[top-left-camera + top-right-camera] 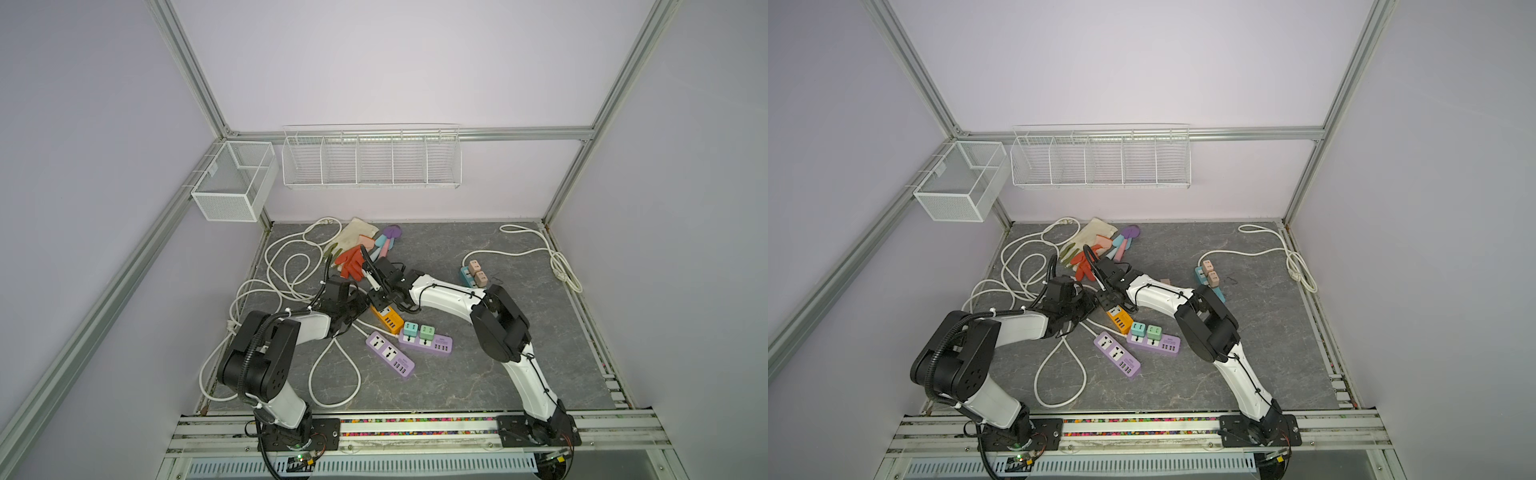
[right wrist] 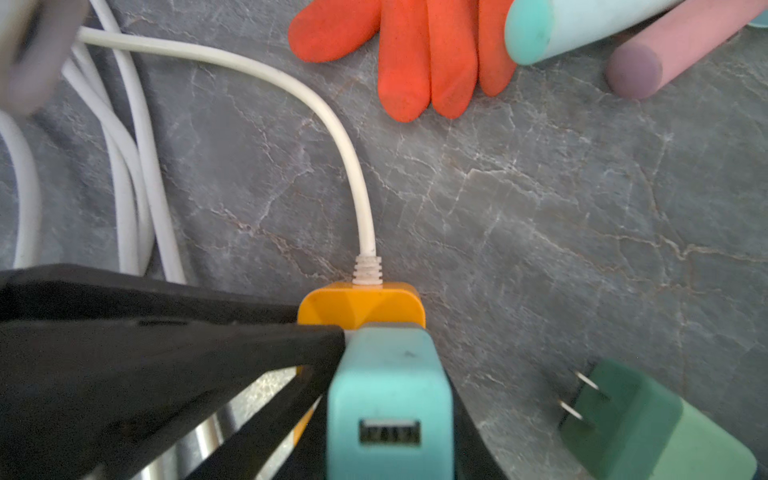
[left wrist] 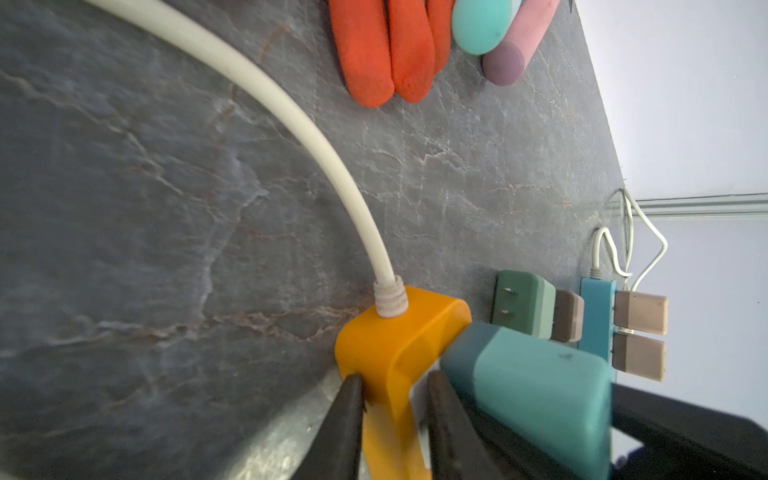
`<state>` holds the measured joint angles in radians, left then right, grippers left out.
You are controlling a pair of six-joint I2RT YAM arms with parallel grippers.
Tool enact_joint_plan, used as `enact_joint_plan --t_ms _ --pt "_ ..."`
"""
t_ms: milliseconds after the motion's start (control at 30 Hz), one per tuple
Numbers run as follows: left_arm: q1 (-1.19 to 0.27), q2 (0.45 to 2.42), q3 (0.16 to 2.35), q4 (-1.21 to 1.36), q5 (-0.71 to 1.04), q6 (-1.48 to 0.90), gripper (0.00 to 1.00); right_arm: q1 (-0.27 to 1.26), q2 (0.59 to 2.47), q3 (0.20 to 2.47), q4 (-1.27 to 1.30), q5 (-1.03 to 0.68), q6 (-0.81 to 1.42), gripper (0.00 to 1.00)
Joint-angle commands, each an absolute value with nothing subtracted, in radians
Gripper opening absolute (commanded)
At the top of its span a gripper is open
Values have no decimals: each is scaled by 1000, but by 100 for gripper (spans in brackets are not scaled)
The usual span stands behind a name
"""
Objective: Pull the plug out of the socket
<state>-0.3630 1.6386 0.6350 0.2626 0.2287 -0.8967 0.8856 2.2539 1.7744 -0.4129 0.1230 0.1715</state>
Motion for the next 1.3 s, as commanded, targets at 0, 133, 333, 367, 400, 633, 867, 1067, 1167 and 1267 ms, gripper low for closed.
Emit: enact_joint_plan --t_ms 0,133,333,367,400,633,867,1067,1167,1267 --pt "-377 1689 587 107 190 -895 26 896 2208 1763 -422 128 164 9" --pt "-377 1686 581 92 175 -896 26 901 2209 1766 -422 130 168 9" --pt "-380 1682 568 91 173 -893 25 868 2200 1763 -423 120 179 9" --pt "-382 1681 566 91 170 -894 25 874 2202 1764 -426 126 176 9" --pt "-382 1684 567 91 168 -895 25 882 2206 1768 -431 133 174 9" --pt "-387 1684 563 83 157 -904 24 909 2200 1780 -439 149 168 8" --pt "-400 1682 565 81 149 -907 24 890 2200 1786 -447 135 176 9" --pt "-402 1688 568 74 144 -912 23 926 2199 1793 -449 148 163 8" --pt "-402 1676 563 66 133 -912 23 898 2188 1789 -445 127 180 8" --pt "-403 1675 563 67 135 -911 23 883 2184 1791 -447 121 186 8"
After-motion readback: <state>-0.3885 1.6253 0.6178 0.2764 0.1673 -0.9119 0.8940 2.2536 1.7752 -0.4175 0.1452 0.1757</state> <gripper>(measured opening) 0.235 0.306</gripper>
